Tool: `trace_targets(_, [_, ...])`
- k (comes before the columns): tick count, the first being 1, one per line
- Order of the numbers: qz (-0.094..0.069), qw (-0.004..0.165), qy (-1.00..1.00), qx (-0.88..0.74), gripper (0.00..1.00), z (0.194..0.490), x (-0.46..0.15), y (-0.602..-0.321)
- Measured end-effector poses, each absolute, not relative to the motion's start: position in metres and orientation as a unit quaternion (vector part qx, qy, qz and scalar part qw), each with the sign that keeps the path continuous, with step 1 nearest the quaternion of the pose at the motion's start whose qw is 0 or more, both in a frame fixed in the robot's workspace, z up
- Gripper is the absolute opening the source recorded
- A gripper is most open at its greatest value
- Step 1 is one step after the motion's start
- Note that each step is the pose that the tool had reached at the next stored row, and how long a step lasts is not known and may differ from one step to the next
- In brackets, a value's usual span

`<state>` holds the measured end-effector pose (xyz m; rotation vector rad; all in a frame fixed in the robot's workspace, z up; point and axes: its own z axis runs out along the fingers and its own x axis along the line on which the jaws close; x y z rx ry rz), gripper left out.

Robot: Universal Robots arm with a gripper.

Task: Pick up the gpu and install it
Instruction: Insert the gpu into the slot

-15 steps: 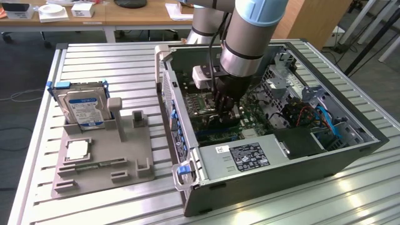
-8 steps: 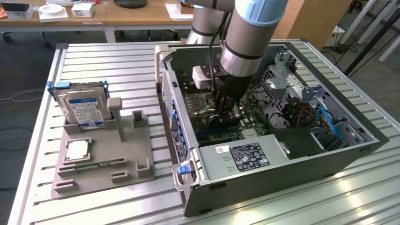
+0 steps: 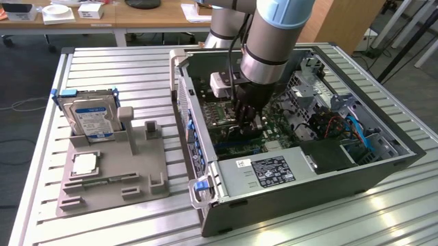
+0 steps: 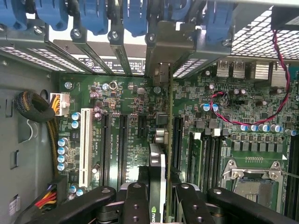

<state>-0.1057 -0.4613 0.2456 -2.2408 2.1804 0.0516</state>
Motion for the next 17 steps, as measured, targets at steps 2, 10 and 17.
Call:
trace_targets(2, [0.016, 0.007, 0.697, -0.717, 0.27, 0.2455, -0.1060, -0.4613])
trace_targets(10, [0.016, 0.008, 0.697, -0.717, 0.27, 0.2450, -0.1076, -0.4613])
trace_targets(17, [0.016, 0.008, 0.697, -0.717, 0.27, 0.2450, -0.1078, -0.4613])
